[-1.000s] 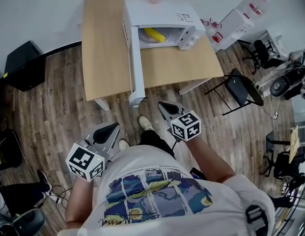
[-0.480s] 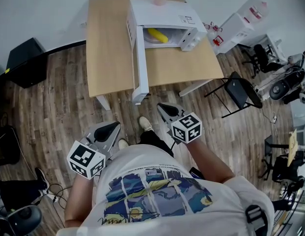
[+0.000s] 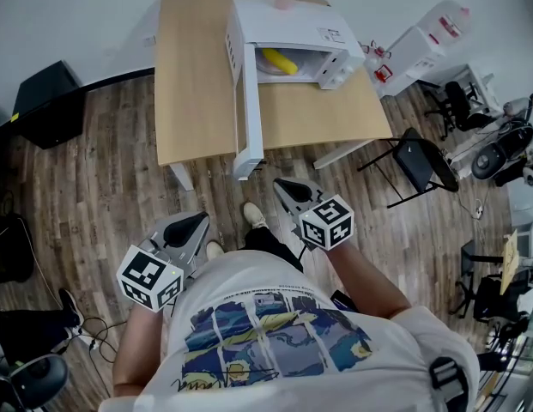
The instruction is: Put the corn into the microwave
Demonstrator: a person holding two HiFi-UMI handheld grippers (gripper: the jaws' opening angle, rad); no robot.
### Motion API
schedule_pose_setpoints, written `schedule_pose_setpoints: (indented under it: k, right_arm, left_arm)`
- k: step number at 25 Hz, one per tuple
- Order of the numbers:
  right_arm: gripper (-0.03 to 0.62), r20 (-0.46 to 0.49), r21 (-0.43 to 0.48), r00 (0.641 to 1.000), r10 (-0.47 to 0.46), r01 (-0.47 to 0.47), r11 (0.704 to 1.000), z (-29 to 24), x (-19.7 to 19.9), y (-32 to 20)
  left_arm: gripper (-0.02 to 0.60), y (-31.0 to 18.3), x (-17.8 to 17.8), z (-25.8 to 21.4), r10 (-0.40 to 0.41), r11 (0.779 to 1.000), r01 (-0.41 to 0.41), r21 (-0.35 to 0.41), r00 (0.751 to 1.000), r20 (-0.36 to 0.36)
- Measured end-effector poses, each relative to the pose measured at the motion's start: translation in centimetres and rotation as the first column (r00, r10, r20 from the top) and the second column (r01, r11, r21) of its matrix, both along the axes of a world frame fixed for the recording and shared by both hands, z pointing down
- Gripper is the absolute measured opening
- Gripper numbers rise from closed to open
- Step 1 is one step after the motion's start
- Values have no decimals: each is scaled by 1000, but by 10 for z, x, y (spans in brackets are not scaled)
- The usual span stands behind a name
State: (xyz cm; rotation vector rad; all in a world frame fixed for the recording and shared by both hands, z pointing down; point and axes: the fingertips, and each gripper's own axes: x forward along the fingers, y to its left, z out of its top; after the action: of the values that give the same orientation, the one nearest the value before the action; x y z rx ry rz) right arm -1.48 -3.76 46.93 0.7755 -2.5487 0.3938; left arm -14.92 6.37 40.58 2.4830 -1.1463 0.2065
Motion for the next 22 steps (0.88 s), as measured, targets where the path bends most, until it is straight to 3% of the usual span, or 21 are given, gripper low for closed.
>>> schedule_pose_setpoints:
  k: [22]
  right_arm:
    - [9,-12,18,1000,-20,20,1000,-3,11,-6]
  left_arm:
    - [9,-7,10,5,10,1000,-10,-20,1000,12]
